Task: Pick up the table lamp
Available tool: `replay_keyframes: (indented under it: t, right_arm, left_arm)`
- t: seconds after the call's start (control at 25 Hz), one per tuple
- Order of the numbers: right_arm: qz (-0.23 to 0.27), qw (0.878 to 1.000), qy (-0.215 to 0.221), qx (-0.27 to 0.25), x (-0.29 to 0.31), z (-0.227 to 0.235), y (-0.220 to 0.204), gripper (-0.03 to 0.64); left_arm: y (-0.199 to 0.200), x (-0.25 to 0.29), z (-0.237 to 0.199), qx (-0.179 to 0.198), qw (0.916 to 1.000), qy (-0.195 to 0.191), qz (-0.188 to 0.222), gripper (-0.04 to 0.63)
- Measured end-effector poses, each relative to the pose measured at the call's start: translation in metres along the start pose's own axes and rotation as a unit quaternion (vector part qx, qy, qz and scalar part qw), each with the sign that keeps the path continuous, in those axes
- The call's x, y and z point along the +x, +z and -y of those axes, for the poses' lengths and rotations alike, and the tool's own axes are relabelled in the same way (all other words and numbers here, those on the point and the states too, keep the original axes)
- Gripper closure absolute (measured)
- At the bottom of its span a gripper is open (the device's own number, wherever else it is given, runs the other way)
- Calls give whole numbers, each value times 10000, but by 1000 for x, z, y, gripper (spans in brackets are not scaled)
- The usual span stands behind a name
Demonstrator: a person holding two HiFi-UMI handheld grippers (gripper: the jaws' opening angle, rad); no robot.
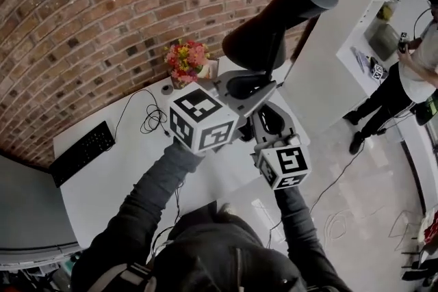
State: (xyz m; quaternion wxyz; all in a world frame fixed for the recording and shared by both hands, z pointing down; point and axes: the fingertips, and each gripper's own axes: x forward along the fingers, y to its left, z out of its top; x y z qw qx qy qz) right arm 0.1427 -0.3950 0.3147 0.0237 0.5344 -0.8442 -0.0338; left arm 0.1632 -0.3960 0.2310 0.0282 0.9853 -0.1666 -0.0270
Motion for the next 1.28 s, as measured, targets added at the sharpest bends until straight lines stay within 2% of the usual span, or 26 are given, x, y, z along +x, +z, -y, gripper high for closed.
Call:
replay_keyframes:
  t: [0.2,0.64,0.88,1.28]
  right_arm:
    - [144,9993,-322,-148,-20,24,20,569]
    - [205,9957,-846,-309,-62,59,24,569]
    - [220,9940,-1038,-275,-75,72,20,569]
    - [110,9922,-1213,-268,-80,84,9,569]
  left_arm:
    - [21,23,24,150,9989,-426,150,540]
    - [24,60,63,99,9946,-1016,209,541]
    - [19,75,78,229,9923,-1203,170,541]
    - [9,88,79,75,9914,-1301,141,541]
